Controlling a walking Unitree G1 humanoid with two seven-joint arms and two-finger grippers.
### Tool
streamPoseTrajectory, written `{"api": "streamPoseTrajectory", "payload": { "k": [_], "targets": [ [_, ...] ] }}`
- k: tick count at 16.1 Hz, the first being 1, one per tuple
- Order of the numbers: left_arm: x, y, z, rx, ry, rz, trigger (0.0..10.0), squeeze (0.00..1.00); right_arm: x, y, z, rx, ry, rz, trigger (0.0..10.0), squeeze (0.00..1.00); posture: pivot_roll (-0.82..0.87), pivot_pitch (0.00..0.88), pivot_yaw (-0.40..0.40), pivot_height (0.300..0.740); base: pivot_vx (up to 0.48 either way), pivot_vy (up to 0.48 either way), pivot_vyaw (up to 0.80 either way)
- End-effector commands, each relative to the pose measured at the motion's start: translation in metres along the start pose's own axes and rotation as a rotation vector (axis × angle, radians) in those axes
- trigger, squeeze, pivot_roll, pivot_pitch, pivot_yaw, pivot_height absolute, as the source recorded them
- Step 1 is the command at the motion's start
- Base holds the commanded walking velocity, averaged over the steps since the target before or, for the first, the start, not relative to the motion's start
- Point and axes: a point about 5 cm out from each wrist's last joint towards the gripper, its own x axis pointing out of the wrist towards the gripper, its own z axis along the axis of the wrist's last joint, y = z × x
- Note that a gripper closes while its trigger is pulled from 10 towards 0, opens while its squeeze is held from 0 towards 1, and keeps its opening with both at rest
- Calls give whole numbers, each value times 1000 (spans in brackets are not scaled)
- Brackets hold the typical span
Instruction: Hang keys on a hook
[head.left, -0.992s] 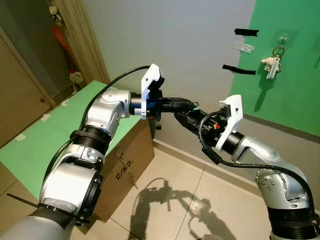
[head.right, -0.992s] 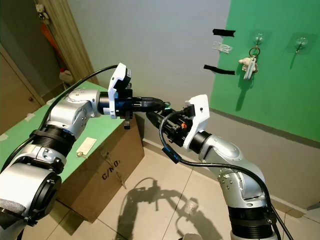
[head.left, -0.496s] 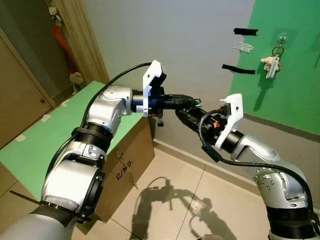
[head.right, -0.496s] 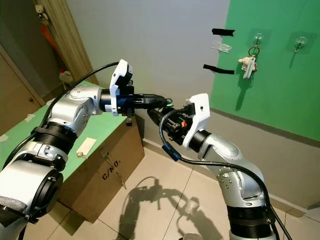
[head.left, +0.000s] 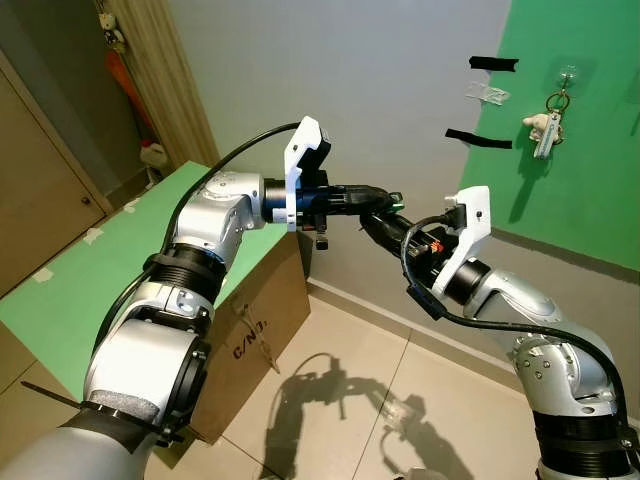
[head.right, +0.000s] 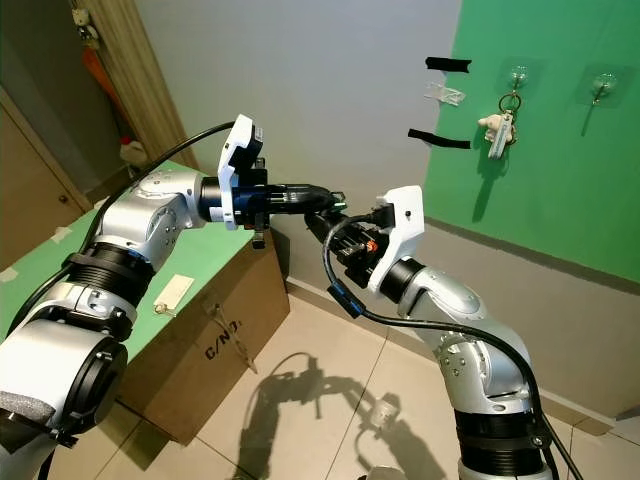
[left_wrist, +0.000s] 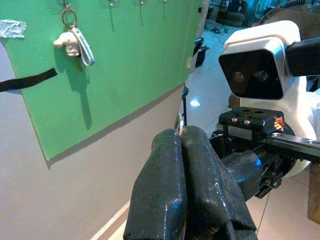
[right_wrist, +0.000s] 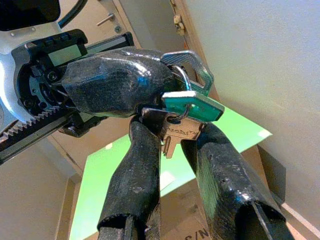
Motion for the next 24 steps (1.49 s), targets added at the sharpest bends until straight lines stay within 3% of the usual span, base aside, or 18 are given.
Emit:
{"api": "streamPoseTrajectory", "payload": {
  "k": [1,6,12,17,23,24],
  "targets": [
    [4,-1,4,7,-8,-11,10000,0,5,7,2,-12,-5,36,0,0,-256,0,127,736,0,0,0],
    [16,-11,11,-96,-122,-72,10000,0,7,7,1,-2,-12,33,0,0,-258,0,127,736,0,0,0],
    [15,-12,10,-118,-129,-23,10000,0,6,8,-2,5,-15,38,0,0,-252,0,125,736,0,0,0],
    [13,-5,1,6,-8,102,10000,0,7,9,-3,8,-19,37,0,0,-249,0,128,736,0,0,0],
    [18,-9,-4,12,6,74,10000,0,8,11,-3,13,-32,38,0,0,-250,0,132,736,0,0,0],
    [17,-10,-4,15,3,61,10000,82,8,11,-3,13,-34,37,0,0,-251,0,135,736,0,0,0]
  ]
}}
